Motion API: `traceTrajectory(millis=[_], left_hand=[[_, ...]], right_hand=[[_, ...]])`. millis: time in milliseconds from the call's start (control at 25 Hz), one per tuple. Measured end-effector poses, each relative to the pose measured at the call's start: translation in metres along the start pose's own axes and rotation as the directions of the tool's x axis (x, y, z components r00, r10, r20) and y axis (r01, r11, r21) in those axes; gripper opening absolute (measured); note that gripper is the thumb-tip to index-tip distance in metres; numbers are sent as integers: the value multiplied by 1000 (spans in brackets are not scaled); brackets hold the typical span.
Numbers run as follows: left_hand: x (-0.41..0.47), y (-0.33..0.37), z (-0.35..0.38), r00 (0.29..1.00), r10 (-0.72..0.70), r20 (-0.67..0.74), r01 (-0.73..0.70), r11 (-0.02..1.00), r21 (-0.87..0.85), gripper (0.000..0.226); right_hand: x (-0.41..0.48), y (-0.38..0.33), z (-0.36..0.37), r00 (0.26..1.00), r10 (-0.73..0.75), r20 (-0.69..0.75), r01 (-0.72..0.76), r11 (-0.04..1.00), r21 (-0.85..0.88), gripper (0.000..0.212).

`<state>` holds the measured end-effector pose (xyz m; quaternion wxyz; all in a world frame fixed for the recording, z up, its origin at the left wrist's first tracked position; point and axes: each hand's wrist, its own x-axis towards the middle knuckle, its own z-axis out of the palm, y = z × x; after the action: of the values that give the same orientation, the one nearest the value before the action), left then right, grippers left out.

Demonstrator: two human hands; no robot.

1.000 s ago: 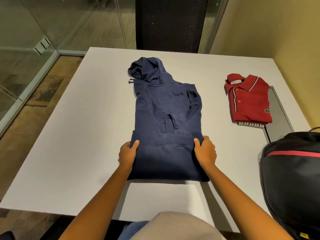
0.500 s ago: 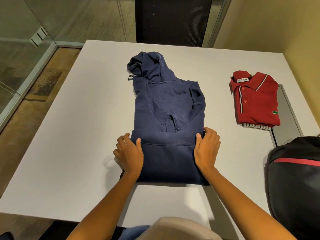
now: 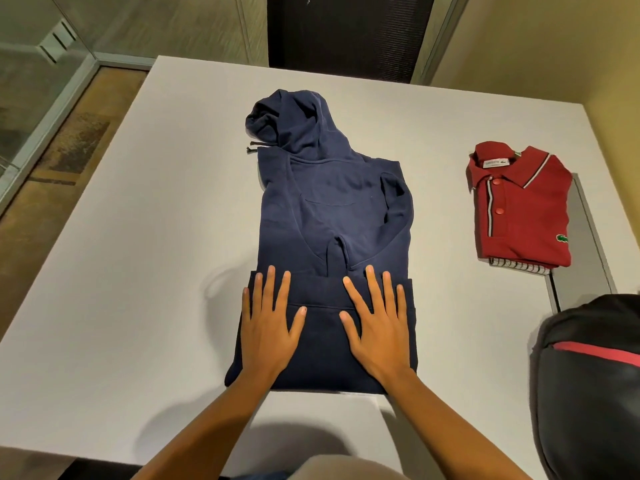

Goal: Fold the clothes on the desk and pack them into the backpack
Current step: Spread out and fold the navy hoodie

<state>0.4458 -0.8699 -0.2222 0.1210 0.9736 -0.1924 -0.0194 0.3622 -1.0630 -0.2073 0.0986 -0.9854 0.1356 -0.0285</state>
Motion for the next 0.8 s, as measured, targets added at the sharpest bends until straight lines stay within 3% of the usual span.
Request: traceTrajectory(millis=[320,440,520,640,800], left_hand=[[-14,1,1,1000,-5,30,6,1000,-10,66],[-9,6,-9,1000,-24,6,24,996,-90,62],[14,16,-15,999,-26,-25,22,989,-143,60],[62,26,-12,999,-50,-10,48,986,-159,62],[98,21,2,997,-34,64,43,989,-142,67]], right_hand=[[-14,1,3,1000,-14,6,14,1000,1,57],[-9,-5,2,996,59,-63,-58,998,10,51],[17,-11,-8,971,139,-197,-117,986,118,45],[87,-18,-29,933,106,-343,-27,974,227,35],[197,-21,-49,939,-23,-343,94,977,194,32]])
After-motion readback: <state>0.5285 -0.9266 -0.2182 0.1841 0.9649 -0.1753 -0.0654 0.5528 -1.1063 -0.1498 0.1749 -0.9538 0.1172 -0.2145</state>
